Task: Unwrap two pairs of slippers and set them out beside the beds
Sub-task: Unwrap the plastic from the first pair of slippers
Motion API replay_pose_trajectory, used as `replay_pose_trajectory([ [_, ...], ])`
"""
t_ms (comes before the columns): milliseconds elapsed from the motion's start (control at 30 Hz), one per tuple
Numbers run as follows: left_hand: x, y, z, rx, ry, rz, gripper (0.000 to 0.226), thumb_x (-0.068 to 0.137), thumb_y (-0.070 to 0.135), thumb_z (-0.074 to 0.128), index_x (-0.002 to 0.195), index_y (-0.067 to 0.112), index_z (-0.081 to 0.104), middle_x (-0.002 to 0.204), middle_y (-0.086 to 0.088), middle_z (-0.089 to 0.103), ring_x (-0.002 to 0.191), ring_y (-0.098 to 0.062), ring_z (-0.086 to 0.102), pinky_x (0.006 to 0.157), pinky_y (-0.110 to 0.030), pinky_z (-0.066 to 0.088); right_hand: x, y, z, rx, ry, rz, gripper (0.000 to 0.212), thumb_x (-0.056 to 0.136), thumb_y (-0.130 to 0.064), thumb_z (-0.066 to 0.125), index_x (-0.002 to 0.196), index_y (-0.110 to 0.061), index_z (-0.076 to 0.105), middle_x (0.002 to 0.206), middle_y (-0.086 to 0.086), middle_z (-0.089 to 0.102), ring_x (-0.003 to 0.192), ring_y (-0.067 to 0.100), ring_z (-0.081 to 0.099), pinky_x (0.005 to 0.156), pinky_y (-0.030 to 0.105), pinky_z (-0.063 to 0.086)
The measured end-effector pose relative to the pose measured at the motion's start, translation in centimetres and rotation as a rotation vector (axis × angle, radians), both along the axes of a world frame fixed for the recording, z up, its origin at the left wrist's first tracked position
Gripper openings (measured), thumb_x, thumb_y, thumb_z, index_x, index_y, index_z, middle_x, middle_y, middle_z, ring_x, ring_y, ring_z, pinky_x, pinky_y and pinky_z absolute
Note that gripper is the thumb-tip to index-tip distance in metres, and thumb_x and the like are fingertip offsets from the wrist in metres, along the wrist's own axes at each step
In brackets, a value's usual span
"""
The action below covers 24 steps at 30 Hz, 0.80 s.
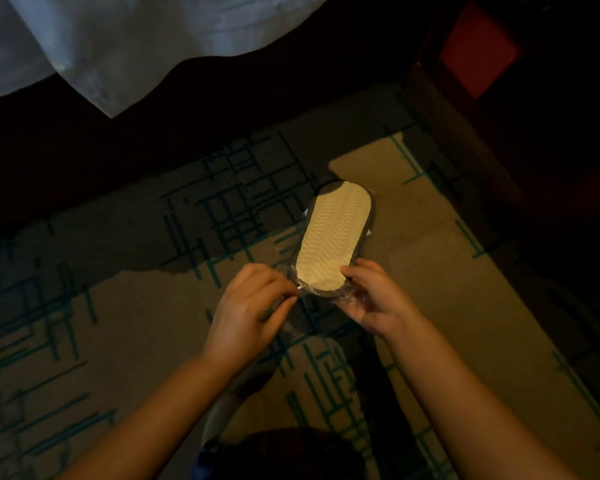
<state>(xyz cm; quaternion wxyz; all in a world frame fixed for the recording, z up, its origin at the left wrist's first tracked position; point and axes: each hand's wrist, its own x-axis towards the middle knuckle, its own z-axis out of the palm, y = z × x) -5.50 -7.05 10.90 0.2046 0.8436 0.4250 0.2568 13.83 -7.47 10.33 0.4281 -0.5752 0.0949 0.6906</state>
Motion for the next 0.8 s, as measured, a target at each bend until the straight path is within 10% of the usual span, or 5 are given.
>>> replay_pose_trajectory([
  [267, -3.3, 0.2, -2.4, 0.131, 0.319, -0.133, 0.021, 0.082, 0.023, 0.057, 0.099, 0.019, 0.069, 0.105, 0.001, 0.072, 0.102, -0.021, 0.055, 0.072, -0.033, 0.051, 0.2, 0.3, 0.2, 0.072, -0.031, -0.041, 0.03, 0.085, 0.001, 0.056, 0.105, -0.021, 0.048, 0.087, 0.005, 0.058, 0.063, 0.017, 0.064, 0.039, 0.022, 0.052],
  [400, -3.5, 0.0, -3.8, -0.018, 0.56, -0.201, 0.035, 0.078, 0.032, 0.043, 0.098, 0.022, 0.069, 0.132, -0.002, 0.059, 0.113, -0.03, 0.06, 0.078, -0.041, 0.058, 0.5, -0.2, -0.4, 0.1, -0.17, 0.015, 0.03, 0.083, -0.002, 0.06, 0.099, -0.026, 0.051, 0.09, 0.004, 0.062, 0.081, 0.019, 0.061, 0.074, 0.035, 0.055],
  [500, -2.4, -0.8, -2.4, -0.243, 0.142, 0.025, 0.028, 0.081, 0.029, 0.048, 0.096, 0.021, 0.069, 0.122, 0.0, 0.064, 0.111, -0.01, 0.058, 0.092, -0.023, 0.047, 1.3, -0.4, -0.6, 0.095, -0.21, 0.008, 0.029, 0.083, -0.003, 0.06, 0.099, -0.026, 0.052, 0.092, 0.004, 0.065, 0.083, 0.019, 0.063, 0.08, 0.037, 0.053],
  [633, 0.2, -0.1, 0.2, -0.881, -0.632, 0.699, 0.021, 0.089, 0.014, 0.052, 0.075, 0.024, 0.063, 0.078, 0.009, 0.067, 0.068, 0.005, 0.058, 0.062, -0.013, 0.043, 1.5, -0.5, -0.8, 0.106, -0.165, -0.077, 0.027, 0.084, -0.003, 0.06, 0.092, -0.028, 0.051, 0.093, 0.004, 0.064, 0.085, 0.017, 0.062, 0.085, 0.039, 0.052],
  [800, 2.0, 0.3, 1.3, -1.092, -0.684, 0.642, 0.014, 0.089, 0.018, 0.052, 0.086, 0.021, 0.065, 0.087, 0.006, 0.07, 0.074, -0.006, 0.058, 0.063, -0.021, 0.043, 0.2, -0.8, -0.6, 0.179, -0.275, -0.04, 0.028, 0.084, -0.003, 0.06, 0.09, -0.029, 0.05, 0.09, 0.004, 0.063, 0.079, 0.017, 0.06, 0.072, 0.03, 0.051],
])
